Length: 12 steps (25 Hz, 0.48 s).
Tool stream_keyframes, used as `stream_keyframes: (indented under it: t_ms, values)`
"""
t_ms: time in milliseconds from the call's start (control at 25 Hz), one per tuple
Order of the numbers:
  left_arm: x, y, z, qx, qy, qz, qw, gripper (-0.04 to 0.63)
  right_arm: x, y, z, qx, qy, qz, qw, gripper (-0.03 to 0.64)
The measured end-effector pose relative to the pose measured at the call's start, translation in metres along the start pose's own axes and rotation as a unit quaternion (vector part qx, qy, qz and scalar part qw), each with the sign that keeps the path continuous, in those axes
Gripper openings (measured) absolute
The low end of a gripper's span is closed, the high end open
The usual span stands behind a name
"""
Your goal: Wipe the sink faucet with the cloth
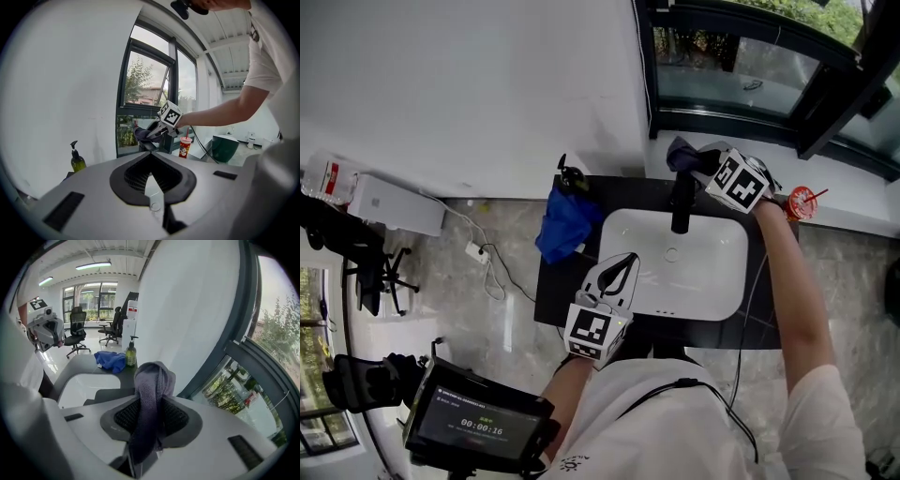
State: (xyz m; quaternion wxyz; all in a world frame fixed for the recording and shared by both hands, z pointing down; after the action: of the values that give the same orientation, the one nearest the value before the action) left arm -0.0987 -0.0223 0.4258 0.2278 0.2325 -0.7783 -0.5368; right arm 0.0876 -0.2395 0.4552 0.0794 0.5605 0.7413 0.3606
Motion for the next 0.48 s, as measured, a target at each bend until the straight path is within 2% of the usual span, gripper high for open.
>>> stream_keyframes:
  t_ms: [80,280,480]
  values:
    - [0.0,0.0,0.0,0.0,0.001,0.0,1.0,-0.006,0.007,0.0,0.001,-0.006,-0.015,-0.002,1.0,0.121]
    - [-0.004,-0.003,-0.006,-0.001,0.014,-0.007,0.9999,-0.006,0.043,-0.006,0.013,0.007,-0.086,0.021,0.996,0.121]
    - [-0.013,-0.01,-0.013,-0.002,0.032,-0.007,0.9995,-0.006,0.069,-0.01,0.021,0.004,-0.095,0.026,0.995,0.121]
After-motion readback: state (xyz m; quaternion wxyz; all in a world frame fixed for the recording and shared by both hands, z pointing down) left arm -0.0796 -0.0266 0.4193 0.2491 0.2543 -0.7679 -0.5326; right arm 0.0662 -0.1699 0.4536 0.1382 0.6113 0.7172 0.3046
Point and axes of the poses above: the fingertips, and each gripper's own axes: z backward along the fingers, x to its left, y out of its underside, the point moved 6 cm from there along z, backward along the fingers, and after that the axes turned 2 degrees about z, right-handed, at the moved point
